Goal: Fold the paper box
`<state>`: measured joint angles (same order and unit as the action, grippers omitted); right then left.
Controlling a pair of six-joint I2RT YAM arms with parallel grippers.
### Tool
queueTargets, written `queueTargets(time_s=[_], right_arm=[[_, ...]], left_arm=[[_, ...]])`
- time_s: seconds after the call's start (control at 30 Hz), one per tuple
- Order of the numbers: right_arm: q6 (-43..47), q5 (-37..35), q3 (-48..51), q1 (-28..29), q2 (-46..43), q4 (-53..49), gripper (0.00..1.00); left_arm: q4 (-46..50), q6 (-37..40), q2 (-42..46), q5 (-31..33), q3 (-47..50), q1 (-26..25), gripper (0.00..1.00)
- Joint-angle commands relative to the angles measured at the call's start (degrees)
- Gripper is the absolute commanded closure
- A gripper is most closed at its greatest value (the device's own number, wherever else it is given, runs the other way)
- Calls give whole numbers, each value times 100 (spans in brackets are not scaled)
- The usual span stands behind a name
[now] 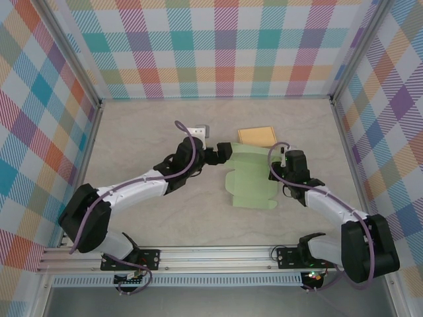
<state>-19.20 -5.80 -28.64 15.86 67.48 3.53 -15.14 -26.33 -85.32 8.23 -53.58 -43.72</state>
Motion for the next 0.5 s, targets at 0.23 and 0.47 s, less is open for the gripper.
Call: queueTargets(time_s=[0.23,0.47], right_arm=[[-22,69,205,40,-315,298,100],[13,116,246,40,-381,390,100]], left_arm=[[67,162,-749,440,-556,-279,0],[99,126,-970,566,-570,-314,0]])
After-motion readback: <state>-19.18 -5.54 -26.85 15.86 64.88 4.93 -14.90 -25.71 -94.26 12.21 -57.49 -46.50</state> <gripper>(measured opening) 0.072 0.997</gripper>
